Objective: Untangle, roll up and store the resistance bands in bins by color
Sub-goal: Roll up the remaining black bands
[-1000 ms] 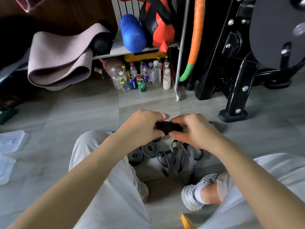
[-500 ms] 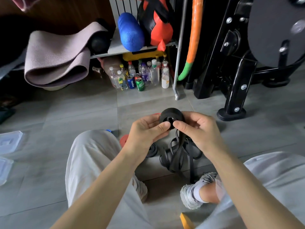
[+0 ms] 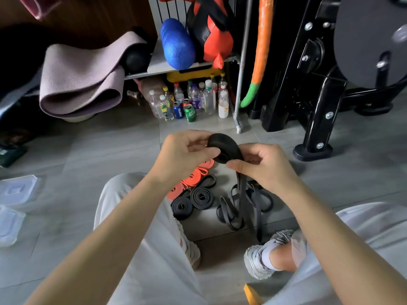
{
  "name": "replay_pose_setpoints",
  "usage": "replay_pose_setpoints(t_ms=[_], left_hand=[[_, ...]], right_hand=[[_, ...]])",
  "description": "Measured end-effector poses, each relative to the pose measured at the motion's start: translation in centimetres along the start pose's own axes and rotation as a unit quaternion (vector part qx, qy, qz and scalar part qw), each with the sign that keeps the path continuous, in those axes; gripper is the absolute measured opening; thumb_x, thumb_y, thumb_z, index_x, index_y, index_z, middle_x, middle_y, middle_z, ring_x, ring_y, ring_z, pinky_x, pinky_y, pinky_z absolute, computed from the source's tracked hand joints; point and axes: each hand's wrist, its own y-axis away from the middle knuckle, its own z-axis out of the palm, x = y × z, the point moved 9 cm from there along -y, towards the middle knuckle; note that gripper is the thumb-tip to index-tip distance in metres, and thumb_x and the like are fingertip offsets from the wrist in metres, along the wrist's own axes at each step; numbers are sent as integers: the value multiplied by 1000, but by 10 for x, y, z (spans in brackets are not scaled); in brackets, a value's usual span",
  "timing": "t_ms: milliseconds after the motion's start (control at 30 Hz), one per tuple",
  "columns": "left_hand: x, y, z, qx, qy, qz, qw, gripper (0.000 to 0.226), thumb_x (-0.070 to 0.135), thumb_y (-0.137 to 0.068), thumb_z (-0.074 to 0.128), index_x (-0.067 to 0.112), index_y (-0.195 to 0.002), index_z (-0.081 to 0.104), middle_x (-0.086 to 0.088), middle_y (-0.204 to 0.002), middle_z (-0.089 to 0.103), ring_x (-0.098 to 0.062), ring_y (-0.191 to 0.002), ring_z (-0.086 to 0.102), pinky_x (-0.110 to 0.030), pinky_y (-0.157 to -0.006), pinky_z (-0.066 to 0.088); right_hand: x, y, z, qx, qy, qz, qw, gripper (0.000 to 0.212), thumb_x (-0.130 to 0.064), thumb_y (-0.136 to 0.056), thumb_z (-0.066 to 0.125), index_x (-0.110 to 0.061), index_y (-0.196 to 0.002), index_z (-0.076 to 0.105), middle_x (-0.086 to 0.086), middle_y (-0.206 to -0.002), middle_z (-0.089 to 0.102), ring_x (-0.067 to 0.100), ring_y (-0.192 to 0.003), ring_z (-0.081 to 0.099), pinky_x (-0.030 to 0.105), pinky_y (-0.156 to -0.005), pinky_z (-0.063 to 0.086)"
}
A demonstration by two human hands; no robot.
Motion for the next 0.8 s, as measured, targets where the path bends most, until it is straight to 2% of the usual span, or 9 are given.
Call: replay_pose_setpoints(t_ms=[167,233,300,367,433,500,633,733,800], left_hand=[[-38,15,22,36,314,-109,943,34,12,-68,65,7,-101,65,-5,-87,72,-16,-81,67,-24,-77,56],[-51,22,34,28,360,-141,922,36,12,-71,63,2,-105,62,-14,-96,67,-21,-86,64,-27,-80,56],[-57,26,35,16,292,-160,943,28,8,-77,65,6,-105,63,-15,-101,64,-20,-88,64,-27,-79,57],[-45,21,19,6,26,-104,994,31,9,-81,69,19,-110,62,-5,-109,63,-11,-88,64,-26,-80,54],[-21,14,17,-38,-241,12,970,49,21,-80,72,26,-125,56,9,-117,55,-5,-96,55,-23,-84,46],[-4,13,31,-113,-348,80,927,48,24,-80,71,24,-126,57,7,-113,58,-8,-98,52,-24,-82,42],[5,9,34,-122,-412,96,898,23,22,-84,64,20,-107,66,3,-97,64,-14,-86,56,-28,-78,44],[4,5,18,-64,-290,62,953,16,18,-80,70,29,-91,69,18,-79,63,-1,-72,56,-18,-71,46],[-1,4,7,-27,-167,37,985,28,11,-77,74,37,-83,66,25,-74,66,3,-74,62,-14,-74,47]], right_hand=[[3,6,3,38,-114,-17,993,23,-10,-77,71,-30,-88,70,-12,-80,74,1,-79,68,12,-71,49],[5,11,3,43,-112,-22,993,24,-6,-79,69,-27,-91,69,-16,-78,73,-3,-76,66,9,-69,47],[7,13,3,23,-31,-30,999,24,-5,-82,68,-28,-90,67,-24,-70,68,-7,-68,62,6,-65,43],[12,13,5,-5,92,-34,995,22,-11,-83,69,-30,-94,68,-22,-66,66,-2,-64,62,12,-63,45],[15,11,9,-37,211,-34,976,20,-20,-83,70,-25,-102,71,-8,-73,71,12,-68,65,28,-65,51],[13,9,17,-75,272,-51,958,22,-22,-85,68,-23,-106,70,0,-75,70,18,-68,64,21,-62,47],[3,2,19,-80,249,-71,963,28,-20,-83,69,-21,-112,68,-17,-83,63,2,-74,61,9,-70,46],[15,-1,5,-27,119,-16,992,33,-21,-77,75,-21,-109,68,-8,-98,71,7,-90,67,30,-86,54],[20,1,4,-21,70,-10,997,29,-19,-76,76,-34,-99,67,-13,-93,73,5,-89,68,28,-84,54]])
